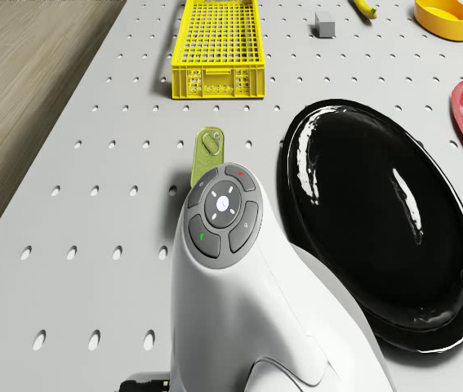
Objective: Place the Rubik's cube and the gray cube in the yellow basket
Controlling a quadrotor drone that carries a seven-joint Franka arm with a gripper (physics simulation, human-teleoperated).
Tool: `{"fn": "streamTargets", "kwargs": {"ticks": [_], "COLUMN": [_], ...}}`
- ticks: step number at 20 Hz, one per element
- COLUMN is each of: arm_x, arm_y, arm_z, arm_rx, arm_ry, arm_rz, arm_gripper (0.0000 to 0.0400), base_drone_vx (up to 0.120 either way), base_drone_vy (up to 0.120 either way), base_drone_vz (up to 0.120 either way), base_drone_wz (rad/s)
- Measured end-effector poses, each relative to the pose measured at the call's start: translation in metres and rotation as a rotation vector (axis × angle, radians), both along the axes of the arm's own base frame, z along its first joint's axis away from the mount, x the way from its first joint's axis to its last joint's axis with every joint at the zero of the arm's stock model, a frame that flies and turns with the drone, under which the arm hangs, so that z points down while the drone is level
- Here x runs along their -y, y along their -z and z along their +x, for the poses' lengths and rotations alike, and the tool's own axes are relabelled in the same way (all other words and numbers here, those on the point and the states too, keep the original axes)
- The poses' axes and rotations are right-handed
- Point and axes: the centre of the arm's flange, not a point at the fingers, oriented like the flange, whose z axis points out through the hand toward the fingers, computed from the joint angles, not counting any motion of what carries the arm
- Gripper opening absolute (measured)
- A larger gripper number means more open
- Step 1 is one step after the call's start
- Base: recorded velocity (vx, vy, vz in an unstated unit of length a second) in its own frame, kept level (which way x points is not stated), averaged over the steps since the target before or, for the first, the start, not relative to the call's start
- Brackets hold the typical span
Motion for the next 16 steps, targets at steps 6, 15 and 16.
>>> {"fn": "streamTargets", "kwargs": {"ticks": [6, 15, 16], "arm_x": [0.0, 0.0, 0.0], "arm_y": [0.0078, 0.0103, 0.0104], "arm_z": [0.0, 0.0001, 0.0001], "arm_rx": [0.0, 0.0, 0.0], "arm_ry": [0.0, 0.0, 0.0], "arm_rz": [0.0, 0.0, 0.0], "arm_gripper": [0.0325, 0.0325, 0.0325], "base_drone_vx": [0.0, 0.111, 0.12], "base_drone_vy": [0.0, 0.0, 0.0], "base_drone_vz": [0.12, 0.044, 0.0], "base_drone_wz": [0.0, 0.0, 0.0]}}
